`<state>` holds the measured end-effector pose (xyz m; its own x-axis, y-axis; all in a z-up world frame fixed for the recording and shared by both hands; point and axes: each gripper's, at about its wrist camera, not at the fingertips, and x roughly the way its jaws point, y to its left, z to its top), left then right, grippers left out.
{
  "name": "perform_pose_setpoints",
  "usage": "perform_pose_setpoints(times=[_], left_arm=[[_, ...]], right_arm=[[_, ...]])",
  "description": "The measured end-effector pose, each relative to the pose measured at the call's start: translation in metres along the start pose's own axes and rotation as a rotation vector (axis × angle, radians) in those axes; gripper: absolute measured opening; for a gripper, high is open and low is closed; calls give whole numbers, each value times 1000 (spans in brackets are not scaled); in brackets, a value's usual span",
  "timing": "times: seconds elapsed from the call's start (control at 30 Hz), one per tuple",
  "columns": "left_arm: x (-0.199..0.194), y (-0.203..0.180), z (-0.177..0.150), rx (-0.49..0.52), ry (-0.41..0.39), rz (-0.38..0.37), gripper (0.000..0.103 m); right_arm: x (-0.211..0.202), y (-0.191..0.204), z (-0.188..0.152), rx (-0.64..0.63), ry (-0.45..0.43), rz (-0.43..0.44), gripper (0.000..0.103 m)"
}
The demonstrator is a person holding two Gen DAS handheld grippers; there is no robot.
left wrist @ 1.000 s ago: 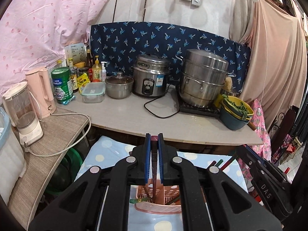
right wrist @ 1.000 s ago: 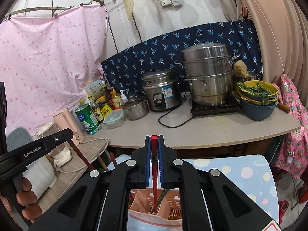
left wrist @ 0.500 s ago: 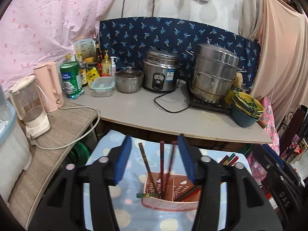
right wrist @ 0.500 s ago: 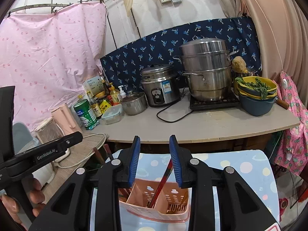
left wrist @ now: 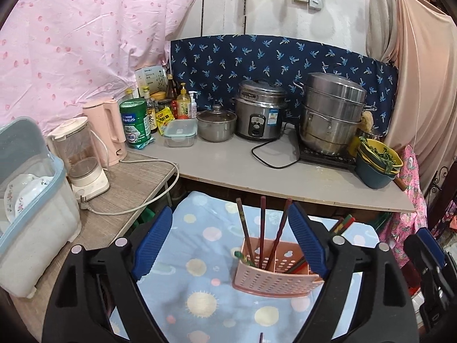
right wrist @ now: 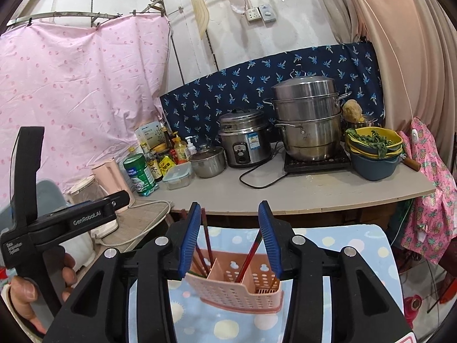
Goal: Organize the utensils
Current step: 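Move both tools back to the last two chopsticks on the cloth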
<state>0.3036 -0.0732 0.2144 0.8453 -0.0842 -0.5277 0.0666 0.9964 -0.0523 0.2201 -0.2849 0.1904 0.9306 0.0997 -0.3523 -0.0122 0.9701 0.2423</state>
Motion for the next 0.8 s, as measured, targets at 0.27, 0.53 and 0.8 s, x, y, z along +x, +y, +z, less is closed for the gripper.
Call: perform_pose_setpoints(times=[0.27,0.53,0.8], left_arm=[[-38,8,-25,25,-8,5,85],[-67,18,-71,76,13,14,85],[-83,32,-142,106,89,19,85]], right_arm=[[-43,18,-37,-49,26,-15,43],[-78,33,-96,-87,103,-24,43],[-101,46,-167,-132,214,-39,43]])
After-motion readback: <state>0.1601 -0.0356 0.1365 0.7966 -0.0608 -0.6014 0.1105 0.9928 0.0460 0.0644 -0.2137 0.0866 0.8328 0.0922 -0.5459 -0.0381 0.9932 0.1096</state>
